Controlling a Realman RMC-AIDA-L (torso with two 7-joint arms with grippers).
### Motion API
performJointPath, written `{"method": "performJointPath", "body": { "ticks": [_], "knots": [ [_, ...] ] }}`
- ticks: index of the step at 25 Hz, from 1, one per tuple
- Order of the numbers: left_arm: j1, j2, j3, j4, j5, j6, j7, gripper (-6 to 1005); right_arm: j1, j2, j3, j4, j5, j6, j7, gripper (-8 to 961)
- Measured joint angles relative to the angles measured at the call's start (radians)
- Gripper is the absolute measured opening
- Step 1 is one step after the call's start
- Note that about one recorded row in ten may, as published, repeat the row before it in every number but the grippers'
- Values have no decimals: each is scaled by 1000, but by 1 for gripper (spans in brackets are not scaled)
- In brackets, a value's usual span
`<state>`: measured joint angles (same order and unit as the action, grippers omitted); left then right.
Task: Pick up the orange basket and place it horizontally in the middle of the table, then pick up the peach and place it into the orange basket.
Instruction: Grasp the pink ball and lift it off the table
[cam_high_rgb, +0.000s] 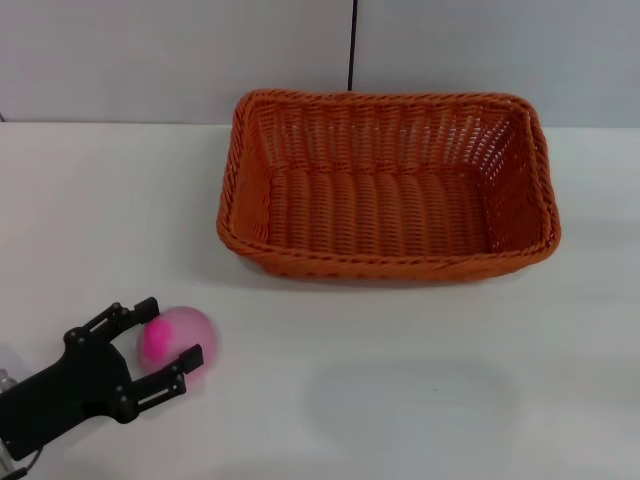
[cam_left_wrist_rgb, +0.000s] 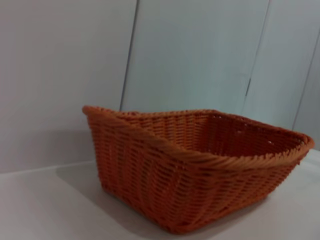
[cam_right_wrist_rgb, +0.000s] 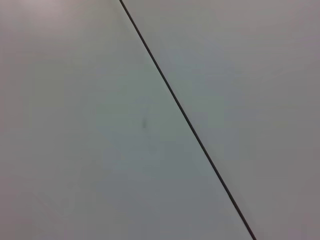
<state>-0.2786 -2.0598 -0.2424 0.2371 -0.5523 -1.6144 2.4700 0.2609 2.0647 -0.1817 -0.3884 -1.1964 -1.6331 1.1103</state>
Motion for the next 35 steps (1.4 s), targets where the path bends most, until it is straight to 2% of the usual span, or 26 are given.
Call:
{"method": "performJointPath", "body": {
  "ticks": [10, 22, 25, 31, 35],
  "knots": [
    [-2, 0, 23, -16, -2, 42, 0, 772, -2, 0, 1, 0, 0, 7, 0, 538],
    [-8, 0, 0, -15, -10, 69, 8, 698, -7, 0, 1, 2, 0, 9, 0, 538],
    [-8, 0, 3, -15, -11, 63, 8, 521, -8, 2, 1, 2, 0, 9, 0, 538],
    [-8, 0, -5, -15, -11, 30, 4, 409, -11, 3, 1, 2, 0, 9, 0, 537],
    [-6, 3, -41, -13, -13, -20, 0, 373, -13, 3, 5, 2, 0, 9, 0, 537]
  ]
}}
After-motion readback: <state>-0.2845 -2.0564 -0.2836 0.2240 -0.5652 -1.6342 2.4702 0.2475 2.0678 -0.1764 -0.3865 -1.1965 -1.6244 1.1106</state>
